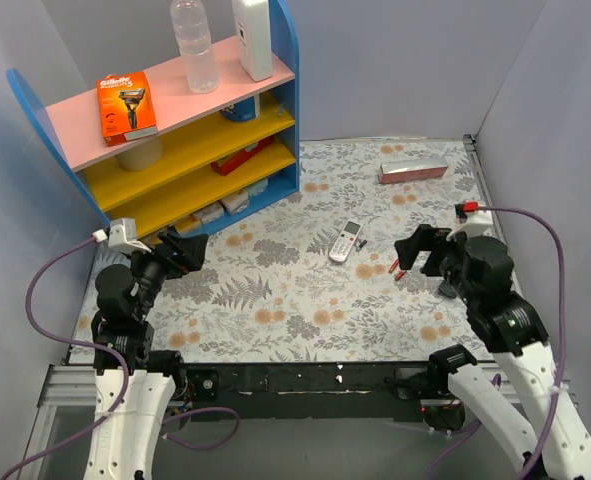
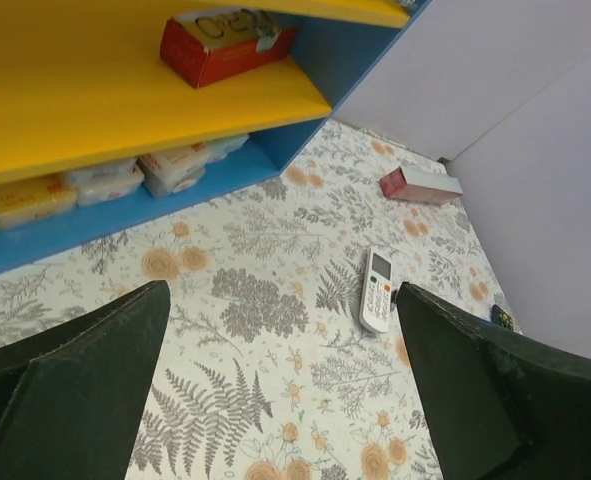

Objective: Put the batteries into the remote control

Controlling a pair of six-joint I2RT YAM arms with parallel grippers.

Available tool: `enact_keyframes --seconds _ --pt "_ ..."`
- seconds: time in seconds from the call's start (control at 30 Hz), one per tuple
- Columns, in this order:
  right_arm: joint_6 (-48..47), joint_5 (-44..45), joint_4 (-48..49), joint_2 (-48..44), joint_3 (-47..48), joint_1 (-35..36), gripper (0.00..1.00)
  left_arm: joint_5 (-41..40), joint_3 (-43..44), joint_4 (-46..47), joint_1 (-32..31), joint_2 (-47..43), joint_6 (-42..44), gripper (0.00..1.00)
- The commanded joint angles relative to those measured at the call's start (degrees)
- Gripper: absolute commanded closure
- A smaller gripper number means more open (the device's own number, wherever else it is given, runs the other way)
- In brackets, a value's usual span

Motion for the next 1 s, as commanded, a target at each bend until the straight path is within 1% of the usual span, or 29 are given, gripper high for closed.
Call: enact_keyframes --seconds 0.0,0.07,0.1,0.17,0.2,0.27,0.3,0.33,0.37,0.4,0.43,0.47,0.5,0.53,0.57,0.63,0.67,0.73,0.77,0.8,0.87,0.97 --pt "11.67 -2.93 -2.47 11.47 3.03 0.35 0.02 0.33 -2.74 1.00 -0.12 -1.43 -2.04 0.02" --pt "13.61 -4.15 -3.81 16.07 4.53 0.35 0.02 -1.07 -4.50 0.38 -1.61 -2.31 -2.31 0.02" --pt "14.23 -5.64 -3.99 20.35 5.15 0.43 0.02 -1.60 -5.12 0.21 -2.40 -2.66 -2.31 0.02" --pt "15.72 -6.70 -4.43 24.68 5.94 0.43 0.02 -3.09 -6.79 -0.93 -3.02 -3.98 -2.13 0.02" --pt "16.86 -7.14 -4.87 29.23 7.25 0.52 0.02 -3.71 -6.97 -1.63 -3.63 -4.42 -1.96 0.02" --pt "18.01 -6.54 -6.18 34.43 9.19 0.96 0.02 -5.03 -7.40 -2.87 -4.51 -5.91 -1.61 0.02" --pt "18.88 -5.40 -6.54 39.42 10.33 1.83 0.02 -5.47 -7.41 -3.05 -5.39 -6.35 -1.60 0.02" --pt "19.41 -4.52 -7.59 41.99 13.47 2.36 0.02 -5.91 -7.58 -2.96 -5.83 -6.62 -1.60 0.02" --pt "19.94 -3.47 -7.94 46.72 15.07 3.06 0.02 -6.96 -7.84 -2.79 -6.27 -7.32 -1.60 0.02" --pt "20.29 -1.63 -7.95 49.03 16.74 4.46 0.02 -7.32 -8.11 -2.52 -7.23 -7.58 -1.60 0.02" --pt "21.43 -0.83 -8.21 51.31 20.41 5.09 0.02 -7.67 -8.37 -2.26 -7.68 -8.02 -1.60 0.02" --pt "22.14 0.05 -8.56 55.77 22.19 5.53 0.02 -8.54 -8.81 -1.56 -8.03 -8.72 -1.26 0.02" --pt "22.75 0.84 -8.74 58.17 24.21 6.14 0.02 -8.98 -8.99 -1.38 -8.56 -9.16 -1.08 0.02" --pt "24.15 0.76 -9.35 60.54 28.14 6.41 0.02 -9.08 -9.16 -1.12 -8.65 -9.52 -0.90 0.02" --pt "24.60 0.94 -11.09 65.44 30.79 6.67 0.03 -9.25 -9.43 -0.51 -8.82 -10.22 -0.73 0.02" --pt "25.74 2.34 -13.21 70.21 35.10 7.64 0.04 -8.99 -9.78 -0.06 -9.53 -10.92 -0.55 0.02" --pt "26.79 3.04 -14.70 74.49 39.30 8.08 0.05 -8.99 -9.78 0.03 -9.88 -11.19 -0.55 0.02" --pt "28.02 4.01 -16.46 78.39 42.84 8.78 0.08 -8.73 -9.96 0.20 -10.49 -12.07 -0.46 0.02" --pt "29.42 4.28 -17.26 81.89 45.82 8.96 0.11 -8.73 -10.04 0.29 -10.58 -12.33 -0.55 0.02" --pt "30.05 5.41 -19.35 83.31 47.33 9.31 0.12 -8.99 -10.04 0.29 -10.58 -12.94 -0.55 0.02" --pt "31.28 7.52 -20.60 86.04 49.09 9.57 0.13 -9.34 -9.78 -0.23 -10.58 -13.12 -0.55 0.02" --pt "33.12 9.98 -20.95 87.19 49.89 9.66 0.15 -9.25 -9.52 -0.50 -10.84 -13.74 -0.20 0.02"
